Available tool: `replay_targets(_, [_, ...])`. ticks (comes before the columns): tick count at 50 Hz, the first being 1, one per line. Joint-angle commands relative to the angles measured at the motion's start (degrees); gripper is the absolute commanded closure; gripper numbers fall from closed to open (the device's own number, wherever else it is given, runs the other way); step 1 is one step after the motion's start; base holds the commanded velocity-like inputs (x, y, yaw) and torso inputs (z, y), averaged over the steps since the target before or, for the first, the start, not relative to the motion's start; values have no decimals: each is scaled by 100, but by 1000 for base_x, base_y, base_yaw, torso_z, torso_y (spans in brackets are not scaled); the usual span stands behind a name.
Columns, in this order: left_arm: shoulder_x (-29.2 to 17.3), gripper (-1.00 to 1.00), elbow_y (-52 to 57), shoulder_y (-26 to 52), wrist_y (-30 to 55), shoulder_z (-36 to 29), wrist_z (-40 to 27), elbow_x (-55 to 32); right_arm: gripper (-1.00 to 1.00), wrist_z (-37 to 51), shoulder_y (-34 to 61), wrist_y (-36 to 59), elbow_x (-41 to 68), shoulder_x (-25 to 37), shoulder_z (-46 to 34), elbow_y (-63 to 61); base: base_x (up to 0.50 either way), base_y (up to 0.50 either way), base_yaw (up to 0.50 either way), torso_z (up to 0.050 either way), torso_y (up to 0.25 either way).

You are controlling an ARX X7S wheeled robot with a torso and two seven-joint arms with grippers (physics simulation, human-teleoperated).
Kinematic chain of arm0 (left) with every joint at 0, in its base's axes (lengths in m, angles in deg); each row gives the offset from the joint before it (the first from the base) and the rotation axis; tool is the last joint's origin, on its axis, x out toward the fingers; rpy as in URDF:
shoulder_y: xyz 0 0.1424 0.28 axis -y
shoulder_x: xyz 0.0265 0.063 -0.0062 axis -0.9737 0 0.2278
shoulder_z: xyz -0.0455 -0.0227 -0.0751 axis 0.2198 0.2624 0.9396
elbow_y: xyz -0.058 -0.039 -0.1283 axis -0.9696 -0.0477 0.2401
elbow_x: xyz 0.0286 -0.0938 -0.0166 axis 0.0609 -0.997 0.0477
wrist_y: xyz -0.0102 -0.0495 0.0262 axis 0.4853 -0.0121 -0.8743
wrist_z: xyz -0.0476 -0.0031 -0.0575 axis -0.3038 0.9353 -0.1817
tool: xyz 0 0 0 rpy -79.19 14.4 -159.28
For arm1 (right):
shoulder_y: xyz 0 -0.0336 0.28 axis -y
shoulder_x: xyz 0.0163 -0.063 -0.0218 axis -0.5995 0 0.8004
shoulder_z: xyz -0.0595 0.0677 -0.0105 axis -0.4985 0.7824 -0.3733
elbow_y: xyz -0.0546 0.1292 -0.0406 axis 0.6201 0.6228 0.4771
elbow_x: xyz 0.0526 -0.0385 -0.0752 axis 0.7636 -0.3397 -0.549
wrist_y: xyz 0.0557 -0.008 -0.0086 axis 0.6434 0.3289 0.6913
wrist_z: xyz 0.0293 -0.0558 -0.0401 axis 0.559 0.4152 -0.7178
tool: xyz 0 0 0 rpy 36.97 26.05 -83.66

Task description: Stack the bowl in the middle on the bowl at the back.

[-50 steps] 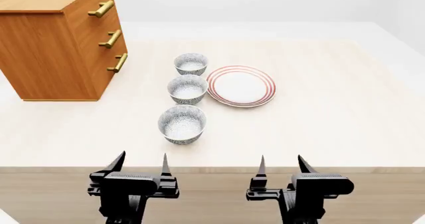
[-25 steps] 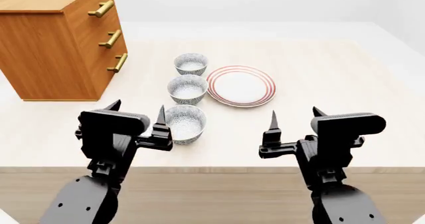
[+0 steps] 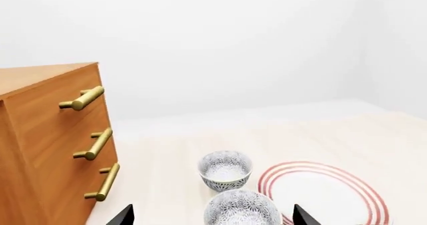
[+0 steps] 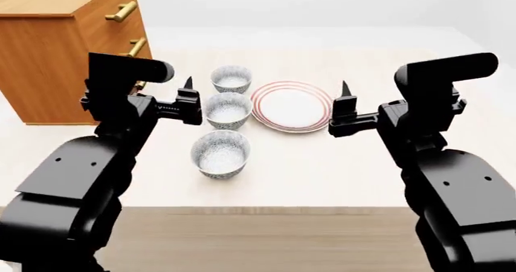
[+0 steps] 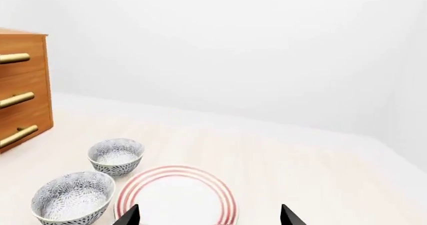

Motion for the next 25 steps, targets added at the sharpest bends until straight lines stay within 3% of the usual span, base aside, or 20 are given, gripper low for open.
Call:
replay_targets(1, [15, -100, -496, 778, 515, -54, -16, -71, -100, -67, 906, 408, 68, 70, -87, 488, 402, 0, 0, 0, 0])
replay_targets(25, [-96, -100, -520, 947, 912, 50, -30, -223, -100, -37, 1190, 556, 116, 123, -147, 536, 465, 0, 0, 0, 0])
